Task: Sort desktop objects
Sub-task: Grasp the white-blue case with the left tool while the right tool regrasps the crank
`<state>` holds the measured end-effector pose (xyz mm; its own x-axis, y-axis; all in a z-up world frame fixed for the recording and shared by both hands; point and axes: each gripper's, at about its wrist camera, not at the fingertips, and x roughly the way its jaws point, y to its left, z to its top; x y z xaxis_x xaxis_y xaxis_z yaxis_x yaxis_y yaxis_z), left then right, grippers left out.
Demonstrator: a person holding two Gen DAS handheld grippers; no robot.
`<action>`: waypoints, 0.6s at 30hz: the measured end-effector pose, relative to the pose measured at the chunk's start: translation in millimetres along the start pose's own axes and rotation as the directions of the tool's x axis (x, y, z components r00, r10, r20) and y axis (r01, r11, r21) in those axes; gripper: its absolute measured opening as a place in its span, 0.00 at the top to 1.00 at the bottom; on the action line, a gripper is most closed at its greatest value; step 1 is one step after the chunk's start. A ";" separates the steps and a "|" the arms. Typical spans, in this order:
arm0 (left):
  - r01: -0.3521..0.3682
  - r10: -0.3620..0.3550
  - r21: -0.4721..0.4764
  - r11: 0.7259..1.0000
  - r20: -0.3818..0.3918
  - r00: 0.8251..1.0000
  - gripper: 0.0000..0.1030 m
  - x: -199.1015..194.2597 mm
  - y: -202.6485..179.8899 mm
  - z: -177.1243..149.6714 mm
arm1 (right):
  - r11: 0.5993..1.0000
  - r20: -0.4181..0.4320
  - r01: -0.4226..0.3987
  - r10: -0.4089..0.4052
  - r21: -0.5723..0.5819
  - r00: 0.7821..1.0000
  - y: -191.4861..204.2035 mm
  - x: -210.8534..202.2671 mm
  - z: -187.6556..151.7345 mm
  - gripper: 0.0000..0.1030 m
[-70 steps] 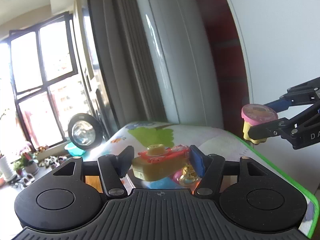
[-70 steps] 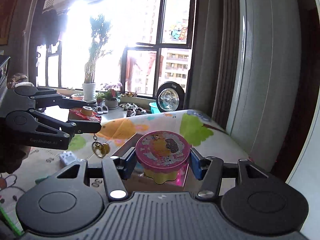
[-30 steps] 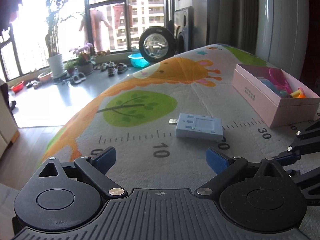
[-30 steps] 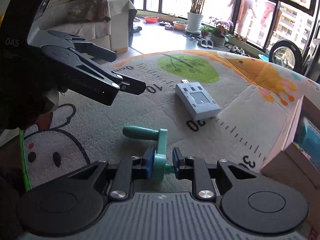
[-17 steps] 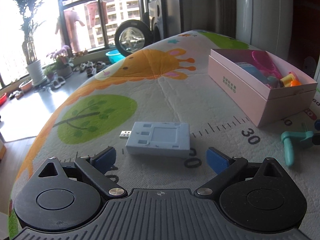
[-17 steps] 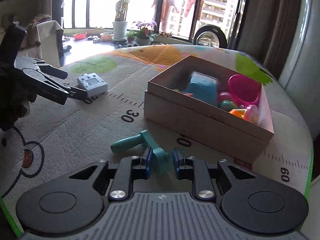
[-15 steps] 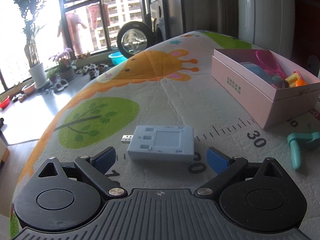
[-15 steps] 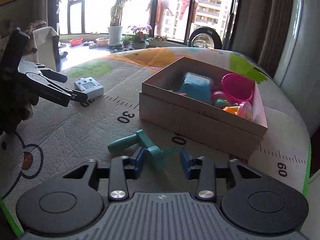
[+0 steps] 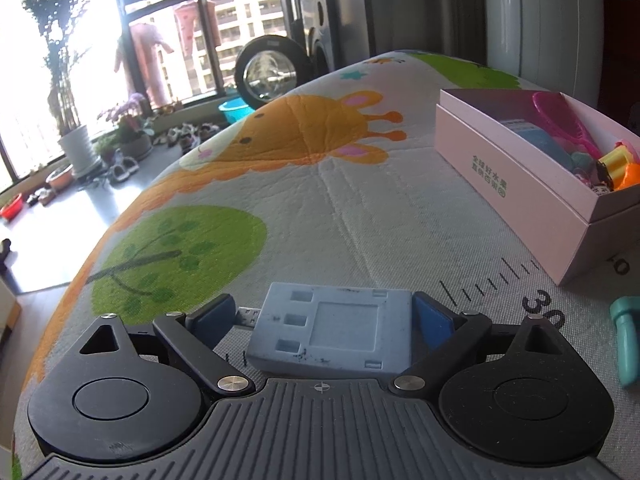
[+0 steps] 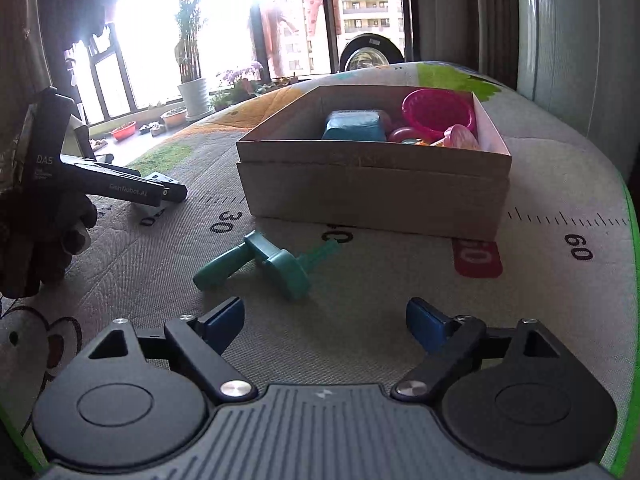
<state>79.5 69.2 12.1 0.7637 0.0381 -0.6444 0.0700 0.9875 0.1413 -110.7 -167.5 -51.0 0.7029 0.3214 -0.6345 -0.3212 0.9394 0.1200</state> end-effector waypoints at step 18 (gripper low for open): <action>0.145 -0.158 0.286 0.947 0.020 0.987 0.01 -70.5 -43.0 -49.9 | 1.000 -0.022 0.008 -0.008 0.005 1.000 2.4 3.0 0.9 0.00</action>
<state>-9.4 31.7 13.9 0.7559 -0.1212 -0.6434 0.3606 0.8972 0.2548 -108.8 -164.2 -51.9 0.6913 0.3111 -0.6522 -0.3120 0.9426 0.1190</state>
